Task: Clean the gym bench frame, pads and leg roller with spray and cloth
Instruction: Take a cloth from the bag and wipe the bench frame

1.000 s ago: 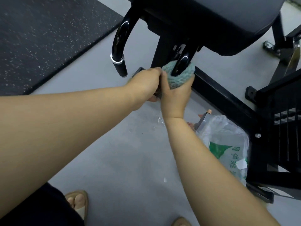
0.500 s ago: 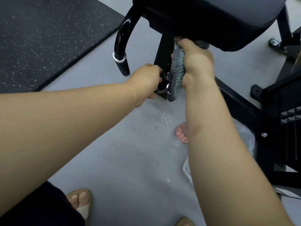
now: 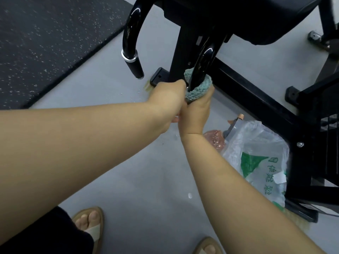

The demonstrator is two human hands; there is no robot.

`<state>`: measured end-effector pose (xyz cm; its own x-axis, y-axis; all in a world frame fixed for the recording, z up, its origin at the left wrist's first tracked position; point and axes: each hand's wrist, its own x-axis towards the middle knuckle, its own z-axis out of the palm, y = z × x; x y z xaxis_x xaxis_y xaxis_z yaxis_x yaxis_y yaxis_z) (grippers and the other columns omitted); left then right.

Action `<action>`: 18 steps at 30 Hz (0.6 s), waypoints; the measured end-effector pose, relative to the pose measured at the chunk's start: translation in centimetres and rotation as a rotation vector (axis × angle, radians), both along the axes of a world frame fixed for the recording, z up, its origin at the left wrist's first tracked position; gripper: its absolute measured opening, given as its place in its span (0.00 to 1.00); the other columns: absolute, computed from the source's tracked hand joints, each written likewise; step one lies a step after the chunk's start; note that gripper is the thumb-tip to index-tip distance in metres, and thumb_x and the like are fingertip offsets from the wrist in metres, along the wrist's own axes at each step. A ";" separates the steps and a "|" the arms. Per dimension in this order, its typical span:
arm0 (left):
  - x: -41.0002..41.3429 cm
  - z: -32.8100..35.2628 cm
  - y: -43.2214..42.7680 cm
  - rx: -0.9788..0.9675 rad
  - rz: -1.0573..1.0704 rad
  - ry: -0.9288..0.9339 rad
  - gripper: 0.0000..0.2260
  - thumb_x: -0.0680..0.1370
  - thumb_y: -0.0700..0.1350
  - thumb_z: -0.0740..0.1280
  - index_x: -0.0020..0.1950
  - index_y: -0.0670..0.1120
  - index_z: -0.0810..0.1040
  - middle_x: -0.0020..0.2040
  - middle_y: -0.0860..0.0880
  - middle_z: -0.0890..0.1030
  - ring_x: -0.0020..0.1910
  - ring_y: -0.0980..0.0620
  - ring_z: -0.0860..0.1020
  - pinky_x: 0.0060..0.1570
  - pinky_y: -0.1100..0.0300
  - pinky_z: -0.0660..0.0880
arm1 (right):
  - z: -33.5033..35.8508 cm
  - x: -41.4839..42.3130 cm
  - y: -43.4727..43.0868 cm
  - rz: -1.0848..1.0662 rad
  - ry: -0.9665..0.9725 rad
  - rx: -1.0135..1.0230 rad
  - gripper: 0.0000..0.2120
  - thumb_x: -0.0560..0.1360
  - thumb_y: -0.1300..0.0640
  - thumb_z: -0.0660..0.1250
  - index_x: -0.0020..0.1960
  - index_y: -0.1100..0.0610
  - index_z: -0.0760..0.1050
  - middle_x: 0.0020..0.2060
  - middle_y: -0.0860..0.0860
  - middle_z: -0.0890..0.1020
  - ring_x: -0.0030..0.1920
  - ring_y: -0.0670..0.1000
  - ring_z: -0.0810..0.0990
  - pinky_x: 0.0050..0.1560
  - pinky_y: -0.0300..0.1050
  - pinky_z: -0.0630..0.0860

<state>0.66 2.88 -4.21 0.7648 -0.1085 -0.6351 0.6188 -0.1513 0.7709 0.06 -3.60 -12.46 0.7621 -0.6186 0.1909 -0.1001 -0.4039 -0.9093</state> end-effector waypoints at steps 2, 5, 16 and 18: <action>-0.5 -0.1 -0.4 0.008 0.024 -0.087 0.09 0.75 0.46 0.59 0.49 0.44 0.76 0.39 0.48 0.77 0.38 0.48 0.75 0.47 0.54 0.78 | 0.5 -0.3 0.7 -0.004 -0.004 0.114 0.39 0.64 0.39 0.57 0.70 0.57 0.62 0.66 0.57 0.72 0.65 0.57 0.72 0.62 0.58 0.70; -1.3 0.3 -1.0 -0.022 -0.086 -0.194 0.09 0.79 0.45 0.56 0.41 0.48 0.73 0.44 0.47 0.77 0.48 0.45 0.76 0.44 0.59 0.72 | 0.1 -1.2 1.4 0.089 0.098 0.212 0.43 0.62 0.40 0.57 0.74 0.53 0.54 0.73 0.55 0.62 0.70 0.56 0.65 0.68 0.57 0.65; 0.1 -2.9 0.7 0.142 -0.224 -0.345 0.04 0.73 0.43 0.70 0.45 0.48 0.76 0.43 0.48 0.80 0.44 0.49 0.80 0.44 0.57 0.79 | 0.7 -3.2 -2.0 0.162 -0.017 0.520 0.24 0.76 0.66 0.58 0.70 0.53 0.67 0.68 0.53 0.71 0.68 0.48 0.70 0.69 0.49 0.67; 0.7 -3.5 1.4 0.254 -0.248 -0.386 0.03 0.74 0.45 0.70 0.44 0.49 0.77 0.36 0.52 0.76 0.35 0.54 0.75 0.32 0.64 0.72 | 1.2 -2.8 -3.0 0.076 -0.049 0.512 0.15 0.76 0.70 0.59 0.61 0.60 0.72 0.58 0.55 0.78 0.56 0.46 0.77 0.61 0.41 0.73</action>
